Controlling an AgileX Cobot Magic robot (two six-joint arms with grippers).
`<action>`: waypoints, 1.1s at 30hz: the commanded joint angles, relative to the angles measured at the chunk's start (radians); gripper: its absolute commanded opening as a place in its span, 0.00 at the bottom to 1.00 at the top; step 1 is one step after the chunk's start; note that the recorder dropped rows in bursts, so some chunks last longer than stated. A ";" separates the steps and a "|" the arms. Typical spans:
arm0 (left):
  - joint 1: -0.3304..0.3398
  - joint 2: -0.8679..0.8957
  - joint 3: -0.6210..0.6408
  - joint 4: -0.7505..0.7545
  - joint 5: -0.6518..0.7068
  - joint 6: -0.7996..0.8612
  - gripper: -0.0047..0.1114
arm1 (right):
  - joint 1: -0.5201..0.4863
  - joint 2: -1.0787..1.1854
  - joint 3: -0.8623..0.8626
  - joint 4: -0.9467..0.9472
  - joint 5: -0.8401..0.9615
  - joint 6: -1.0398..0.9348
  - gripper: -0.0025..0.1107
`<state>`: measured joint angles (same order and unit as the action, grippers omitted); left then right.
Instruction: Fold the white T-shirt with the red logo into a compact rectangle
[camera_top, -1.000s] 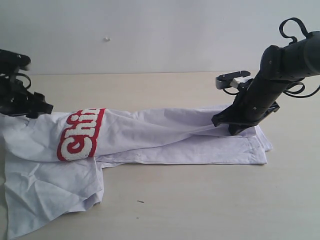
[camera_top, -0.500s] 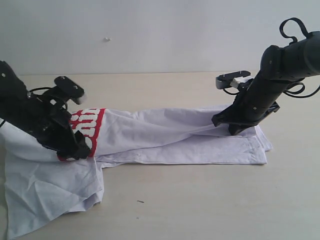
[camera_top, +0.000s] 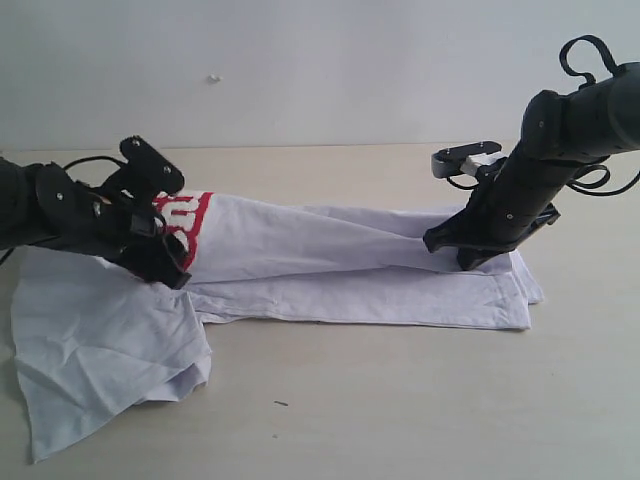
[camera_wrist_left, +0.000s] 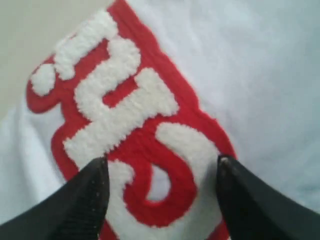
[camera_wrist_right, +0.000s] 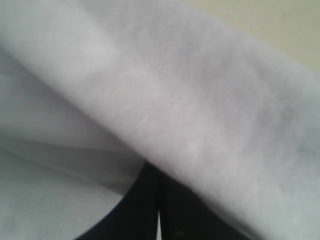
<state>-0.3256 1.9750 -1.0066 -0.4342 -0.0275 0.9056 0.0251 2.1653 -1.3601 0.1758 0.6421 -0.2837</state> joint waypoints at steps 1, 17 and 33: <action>0.010 0.005 -0.045 0.001 -0.078 -0.016 0.56 | -0.008 0.052 0.026 -0.056 0.035 -0.002 0.02; 0.046 -0.001 -0.078 0.002 0.141 -0.054 0.56 | -0.010 -0.063 0.026 -0.082 -0.086 -0.003 0.02; 0.046 -0.005 -0.078 0.000 0.272 -0.061 0.56 | -0.046 -0.107 0.003 -0.432 -0.398 0.327 0.17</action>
<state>-0.2824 1.9804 -1.0806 -0.4342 0.1959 0.8584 0.0031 2.0401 -1.3351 -0.1075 0.3491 -0.0932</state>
